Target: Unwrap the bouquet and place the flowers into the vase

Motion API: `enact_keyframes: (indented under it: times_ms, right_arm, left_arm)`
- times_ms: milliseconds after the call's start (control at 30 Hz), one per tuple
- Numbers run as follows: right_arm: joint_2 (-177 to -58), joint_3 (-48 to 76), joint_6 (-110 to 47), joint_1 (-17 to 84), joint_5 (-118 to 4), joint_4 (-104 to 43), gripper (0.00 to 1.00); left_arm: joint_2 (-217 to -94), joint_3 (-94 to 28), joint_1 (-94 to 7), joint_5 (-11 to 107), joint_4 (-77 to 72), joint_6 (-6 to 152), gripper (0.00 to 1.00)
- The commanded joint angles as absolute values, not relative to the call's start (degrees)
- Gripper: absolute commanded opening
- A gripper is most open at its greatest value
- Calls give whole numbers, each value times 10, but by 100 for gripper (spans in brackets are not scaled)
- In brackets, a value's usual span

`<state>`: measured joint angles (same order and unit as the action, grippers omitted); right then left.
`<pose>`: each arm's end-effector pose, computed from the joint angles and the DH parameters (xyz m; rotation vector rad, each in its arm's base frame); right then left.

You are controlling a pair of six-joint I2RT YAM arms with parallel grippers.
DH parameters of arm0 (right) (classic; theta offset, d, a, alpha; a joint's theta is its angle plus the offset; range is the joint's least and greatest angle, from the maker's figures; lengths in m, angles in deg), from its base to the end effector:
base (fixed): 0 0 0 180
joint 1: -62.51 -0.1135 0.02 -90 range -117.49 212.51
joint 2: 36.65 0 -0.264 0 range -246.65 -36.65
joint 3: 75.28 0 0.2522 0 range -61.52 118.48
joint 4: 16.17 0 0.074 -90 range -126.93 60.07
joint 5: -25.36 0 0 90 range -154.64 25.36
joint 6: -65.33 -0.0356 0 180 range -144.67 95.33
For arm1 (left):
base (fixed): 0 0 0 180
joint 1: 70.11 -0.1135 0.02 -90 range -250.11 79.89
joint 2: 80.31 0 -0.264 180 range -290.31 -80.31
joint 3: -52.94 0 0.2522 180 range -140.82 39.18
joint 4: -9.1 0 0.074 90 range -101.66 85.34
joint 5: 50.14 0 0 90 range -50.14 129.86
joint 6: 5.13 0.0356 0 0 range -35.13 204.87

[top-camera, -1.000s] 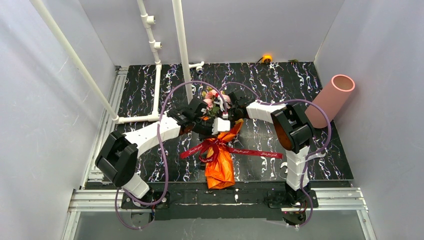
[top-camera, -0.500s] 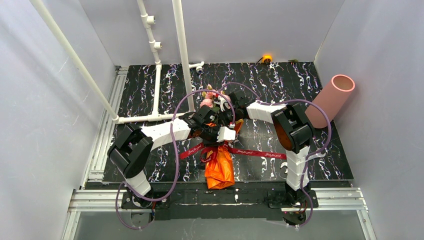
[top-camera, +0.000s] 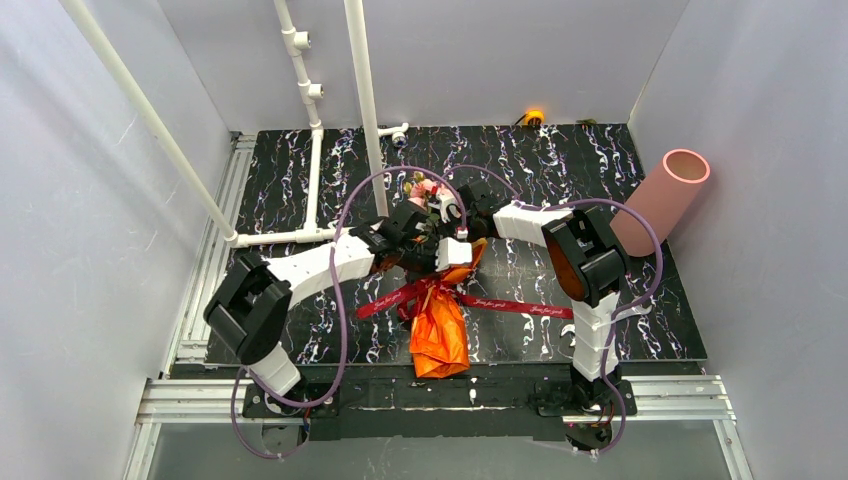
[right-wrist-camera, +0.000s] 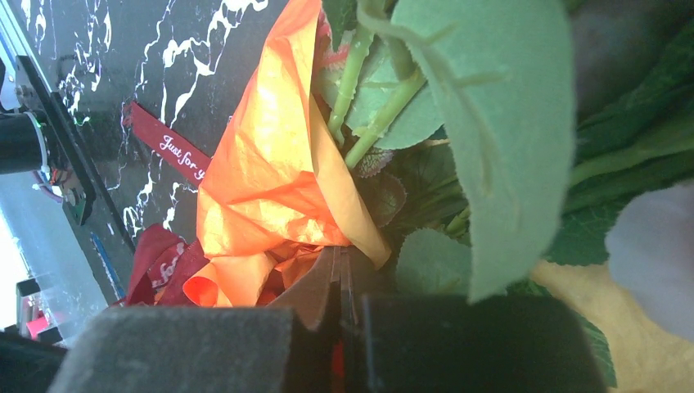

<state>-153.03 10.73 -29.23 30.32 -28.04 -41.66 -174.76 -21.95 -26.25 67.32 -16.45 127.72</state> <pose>0.3378 0.2377 0.1376 -0.8701 2.4418 1.0591 0.2429 -0.2562 0.2175 1.7513 1.5161 -0.5715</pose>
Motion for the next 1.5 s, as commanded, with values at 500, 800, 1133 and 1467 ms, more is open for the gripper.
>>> enact_keyframes:
  times_ms: [500, 800, 1133, 1467]
  right_arm:
    - [-1570, 66, -267, 310, -400, -448, 1]
    - [-1571, 68, -272, 310, -399, -445, 1]
    - [-1573, 64, -273, 310, -399, -441, 1]
    - [-1574, 55, -275, 310, -403, -438, 1]
  left_arm:
    - [-1616, -174, -303, 716, -125, 1261, 60]
    - [-1668, -191, -248, 731, -141, 1319, 48]
    - [-1748, -217, -237, 722, -154, 1339, 48]
    - [-1755, -282, -238, 694, -157, 1294, 0]
